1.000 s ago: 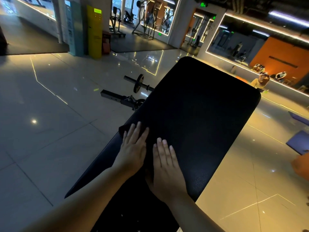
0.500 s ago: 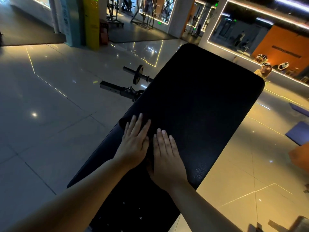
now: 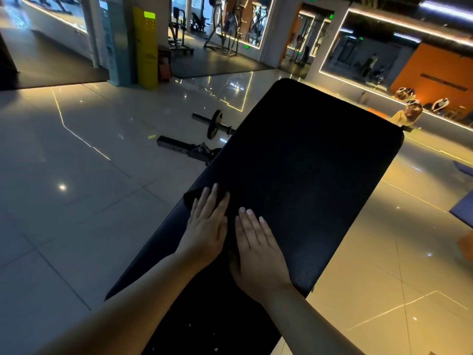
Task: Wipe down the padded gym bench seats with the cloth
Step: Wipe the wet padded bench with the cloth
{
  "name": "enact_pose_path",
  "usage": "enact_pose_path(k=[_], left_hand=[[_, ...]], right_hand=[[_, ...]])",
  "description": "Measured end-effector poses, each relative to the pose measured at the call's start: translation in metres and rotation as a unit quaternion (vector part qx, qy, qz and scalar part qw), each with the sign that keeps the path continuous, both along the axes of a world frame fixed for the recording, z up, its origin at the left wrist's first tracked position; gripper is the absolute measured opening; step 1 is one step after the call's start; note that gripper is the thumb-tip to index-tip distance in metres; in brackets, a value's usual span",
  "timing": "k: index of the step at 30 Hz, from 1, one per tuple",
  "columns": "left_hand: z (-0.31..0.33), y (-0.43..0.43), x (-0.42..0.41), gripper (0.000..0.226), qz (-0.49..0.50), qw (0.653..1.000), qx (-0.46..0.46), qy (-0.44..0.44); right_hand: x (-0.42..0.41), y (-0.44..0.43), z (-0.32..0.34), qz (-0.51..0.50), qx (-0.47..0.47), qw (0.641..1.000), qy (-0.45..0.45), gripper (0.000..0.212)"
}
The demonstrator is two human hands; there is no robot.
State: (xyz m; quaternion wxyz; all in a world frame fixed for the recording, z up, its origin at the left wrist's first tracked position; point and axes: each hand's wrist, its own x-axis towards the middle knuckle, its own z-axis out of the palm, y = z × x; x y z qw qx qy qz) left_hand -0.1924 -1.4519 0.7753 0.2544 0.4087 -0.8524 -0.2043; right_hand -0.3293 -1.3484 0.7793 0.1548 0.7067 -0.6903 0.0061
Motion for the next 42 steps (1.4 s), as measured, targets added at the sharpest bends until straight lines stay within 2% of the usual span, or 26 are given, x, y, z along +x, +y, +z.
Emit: enact_pose_path(k=[4, 7, 9, 14, 18, 20, 25, 29, 33, 35, 39, 42], left_hand=[[-0.012, 0.007, 0.018, 0.060, 0.032, 0.999, 0.013, -0.040], [-0.005, -0.003, 0.006, 0.061, 0.083, 0.994, 0.063, -0.025], [0.008, -0.019, -0.011, 0.062, 0.099, 0.993, 0.063, -0.019], [0.039, -0.049, -0.041, 0.061, 0.036, 0.999, -0.001, -0.005], [0.020, -0.035, -0.021, 0.060, -0.014, 0.995, -0.092, -0.041], [0.011, -0.037, -0.010, 0.062, 0.018, 0.996, -0.070, -0.048], [0.043, -0.066, -0.049, 0.060, 0.117, 0.992, 0.021, 0.041], [0.054, -0.060, -0.068, 0.058, 0.032, 0.998, -0.056, 0.011], [0.026, -0.037, -0.041, 0.055, -0.056, 0.989, -0.129, -0.033], [0.012, -0.032, -0.024, 0.056, -0.034, 0.991, -0.120, -0.046], [0.015, -0.018, -0.028, 0.060, 0.048, 0.998, -0.022, -0.036], [0.020, -0.002, -0.035, 0.062, 0.022, 0.999, 0.000, -0.039]], right_hand=[[-0.019, -0.011, 0.022, -0.011, -0.021, 1.000, 0.006, 0.065], [-0.039, -0.032, 0.043, -0.070, -0.048, 0.996, 0.015, 0.065], [-0.048, -0.043, 0.053, -0.088, -0.052, 0.995, 0.019, 0.064], [-0.050, -0.046, 0.052, -0.073, -0.056, 0.995, 0.029, 0.063], [-0.049, -0.044, 0.051, -0.071, -0.055, 0.996, 0.028, 0.063], [-0.047, -0.045, 0.052, -0.068, -0.059, 0.996, 0.023, 0.063], [-0.048, -0.048, 0.052, -0.070, -0.067, 0.995, 0.019, 0.064], [-0.049, -0.048, 0.051, -0.067, -0.066, 0.995, 0.025, 0.064], [-0.051, -0.048, 0.051, -0.067, -0.061, 0.995, 0.027, 0.065], [-0.050, -0.047, 0.052, -0.067, -0.058, 0.996, 0.024, 0.066], [-0.049, -0.048, 0.054, -0.074, -0.051, 0.995, 0.031, 0.066], [-0.050, -0.046, 0.052, -0.074, -0.046, 0.995, 0.041, 0.065]])
